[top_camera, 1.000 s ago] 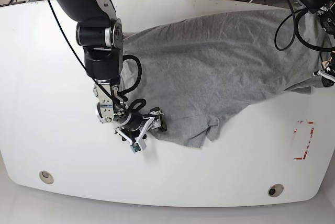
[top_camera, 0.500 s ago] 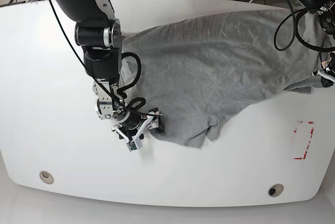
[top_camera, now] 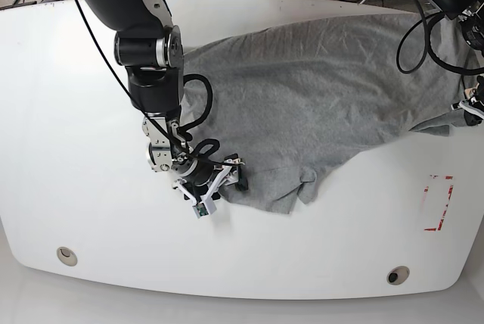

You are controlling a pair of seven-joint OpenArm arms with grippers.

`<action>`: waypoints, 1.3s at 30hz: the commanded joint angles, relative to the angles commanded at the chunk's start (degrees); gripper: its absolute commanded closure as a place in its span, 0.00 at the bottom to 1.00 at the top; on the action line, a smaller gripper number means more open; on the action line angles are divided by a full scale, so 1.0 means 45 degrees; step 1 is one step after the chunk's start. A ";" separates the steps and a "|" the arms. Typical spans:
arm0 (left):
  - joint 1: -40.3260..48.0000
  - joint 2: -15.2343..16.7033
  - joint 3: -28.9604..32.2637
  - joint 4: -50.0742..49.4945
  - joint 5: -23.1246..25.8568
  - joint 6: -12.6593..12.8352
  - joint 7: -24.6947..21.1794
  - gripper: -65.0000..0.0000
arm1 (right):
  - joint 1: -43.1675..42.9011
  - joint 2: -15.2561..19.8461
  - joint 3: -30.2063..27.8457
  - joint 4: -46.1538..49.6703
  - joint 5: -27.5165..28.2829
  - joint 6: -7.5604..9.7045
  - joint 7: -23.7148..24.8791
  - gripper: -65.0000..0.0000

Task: Layout the t-shirt on the table in an organized manner, then fold the t-shirt properly
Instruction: 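Move the right gripper to the shirt's hem and grasp it, then lift the shirt with both grippers and pull it toward the robot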

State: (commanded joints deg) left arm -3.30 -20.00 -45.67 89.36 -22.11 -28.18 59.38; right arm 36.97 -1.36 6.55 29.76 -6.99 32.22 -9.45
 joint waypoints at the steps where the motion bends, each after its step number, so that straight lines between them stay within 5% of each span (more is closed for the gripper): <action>1: 0.0000 0.0000 0.0000 0.0000 0.0000 0.0000 0.0000 1.00 | 0.0000 0.0000 0.0000 0.0000 0.0000 0.0000 0.0000 0.64; 5: -0.0039 0.0020 0.0020 0.0000 0.0000 0.0000 0.0000 1.00 | 0.0039 0.0000 0.0000 0.0000 0.0000 0.0000 0.0000 1.00; 11: -0.0098 0.0176 0.0567 0.0020 0.0000 0.0000 0.0000 1.00 | -0.0020 0.0000 0.0000 0.0684 0.0000 0.0000 -0.0332 1.00; 28: -0.2637 0.0117 0.2129 0.2422 0.0020 0.0000 -0.0020 1.00 | -0.2676 0.0098 0.0000 1.3187 0.0137 0.0039 -0.7560 1.00; 33: -0.3516 0.0098 0.2442 0.3634 0.0000 0.0000 -0.0020 1.00 | -0.2403 0.0254 0.0059 1.5805 0.0000 0.0879 -0.9104 1.00; 39: -0.4884 -0.0274 0.2520 0.3985 0.0000 0.0000 0.0000 1.00 | -0.1485 0.0977 0.0020 1.7582 0.0117 0.1074 -1.0452 1.00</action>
State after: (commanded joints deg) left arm -25.27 -21.23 -34.33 107.30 -22.11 -28.18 59.38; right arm 30.29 3.03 6.64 108.88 -6.46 37.05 -56.48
